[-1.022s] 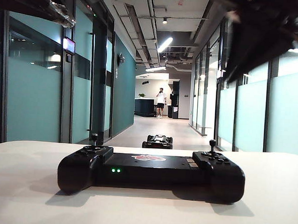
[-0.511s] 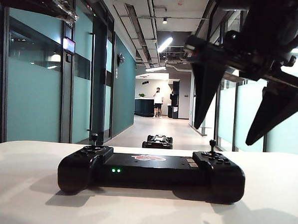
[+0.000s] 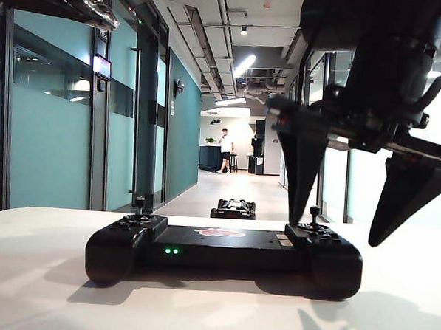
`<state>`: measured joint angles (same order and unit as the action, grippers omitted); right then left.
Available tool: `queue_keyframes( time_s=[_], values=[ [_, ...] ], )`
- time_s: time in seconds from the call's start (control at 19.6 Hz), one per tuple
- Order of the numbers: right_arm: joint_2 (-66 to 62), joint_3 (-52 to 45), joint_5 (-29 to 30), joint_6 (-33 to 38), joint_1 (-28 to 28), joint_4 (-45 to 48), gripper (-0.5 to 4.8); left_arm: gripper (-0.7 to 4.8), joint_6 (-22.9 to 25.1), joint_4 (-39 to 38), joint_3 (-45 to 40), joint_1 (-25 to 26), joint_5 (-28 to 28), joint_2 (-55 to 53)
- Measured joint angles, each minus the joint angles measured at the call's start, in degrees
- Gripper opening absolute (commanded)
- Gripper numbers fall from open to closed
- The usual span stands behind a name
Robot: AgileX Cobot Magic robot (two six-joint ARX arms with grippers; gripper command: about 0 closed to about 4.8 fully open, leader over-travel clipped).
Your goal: Push the left joystick on the remote control sitting on the white table forward to make the robot dog walk in a straight line until it approaches the door.
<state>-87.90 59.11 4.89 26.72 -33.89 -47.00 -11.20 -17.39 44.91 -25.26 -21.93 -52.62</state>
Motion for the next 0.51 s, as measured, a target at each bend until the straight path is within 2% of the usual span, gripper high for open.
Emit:
queue_keyframes(
  time_s=[0.51],
  values=[
    [-5.7,0.0,-2.3,-0.7,-2.6,1.0,4.08,-0.05,0.0,0.0,0.0,0.0,0.0,0.0]
  ],
)
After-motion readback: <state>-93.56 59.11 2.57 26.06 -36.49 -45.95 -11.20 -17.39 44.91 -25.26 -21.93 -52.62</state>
